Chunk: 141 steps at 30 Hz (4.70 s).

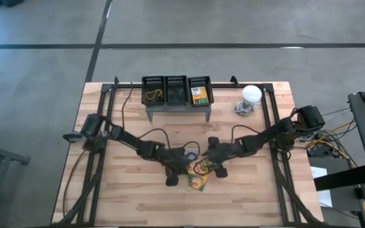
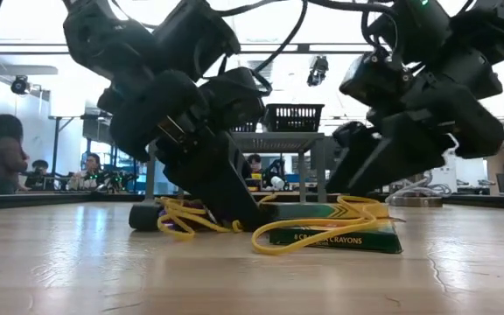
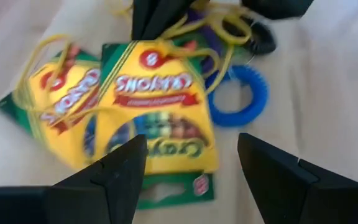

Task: Pick & Place Office Desk Supplies
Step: Put the crayon box into the right black bin on the shelf

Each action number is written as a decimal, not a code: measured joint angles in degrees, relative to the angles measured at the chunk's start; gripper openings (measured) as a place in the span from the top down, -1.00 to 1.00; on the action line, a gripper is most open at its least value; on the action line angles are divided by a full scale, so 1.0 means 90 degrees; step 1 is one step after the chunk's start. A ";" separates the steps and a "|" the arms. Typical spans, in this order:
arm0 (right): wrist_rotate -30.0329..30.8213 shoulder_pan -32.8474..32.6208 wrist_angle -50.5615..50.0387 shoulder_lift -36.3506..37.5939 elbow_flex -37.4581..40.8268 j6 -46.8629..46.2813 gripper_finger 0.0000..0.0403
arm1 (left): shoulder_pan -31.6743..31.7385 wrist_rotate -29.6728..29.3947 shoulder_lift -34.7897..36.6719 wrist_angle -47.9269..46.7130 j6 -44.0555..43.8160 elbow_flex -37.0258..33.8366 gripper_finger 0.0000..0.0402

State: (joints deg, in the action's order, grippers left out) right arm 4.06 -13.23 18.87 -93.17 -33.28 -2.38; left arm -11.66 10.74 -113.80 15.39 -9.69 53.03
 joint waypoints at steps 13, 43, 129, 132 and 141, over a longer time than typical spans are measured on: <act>0.1887 -0.0013 -0.2012 0.0960 -0.0381 -0.0763 -0.15 | 0.0370 -0.0109 0.0074 -0.0572 -0.0111 -0.0065 0.98; 0.0803 -0.0025 -0.0483 0.0622 0.0080 -0.0743 -0.12 | -0.0261 -0.1915 0.1621 0.0210 0.0132 -0.0828 0.98; 0.1657 -0.1372 0.0609 0.0120 0.0187 0.4615 0.12 | 0.0153 -0.0738 0.0222 0.1119 -0.0071 -0.0473 0.97; 0.1683 -0.1331 0.0608 0.0120 0.0187 0.4642 0.26 | 0.0153 -0.0738 0.0222 0.1182 -0.0094 -0.0471 0.97; 0.1717 -0.1244 0.0603 0.0120 0.0187 0.4655 0.69 | 0.0153 -0.0738 0.0638 0.1186 -0.0095 -0.0469 0.93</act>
State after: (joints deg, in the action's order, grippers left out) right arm 19.51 -24.43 24.30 -92.09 -31.59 39.51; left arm -10.28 4.10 -108.06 26.06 -10.55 48.82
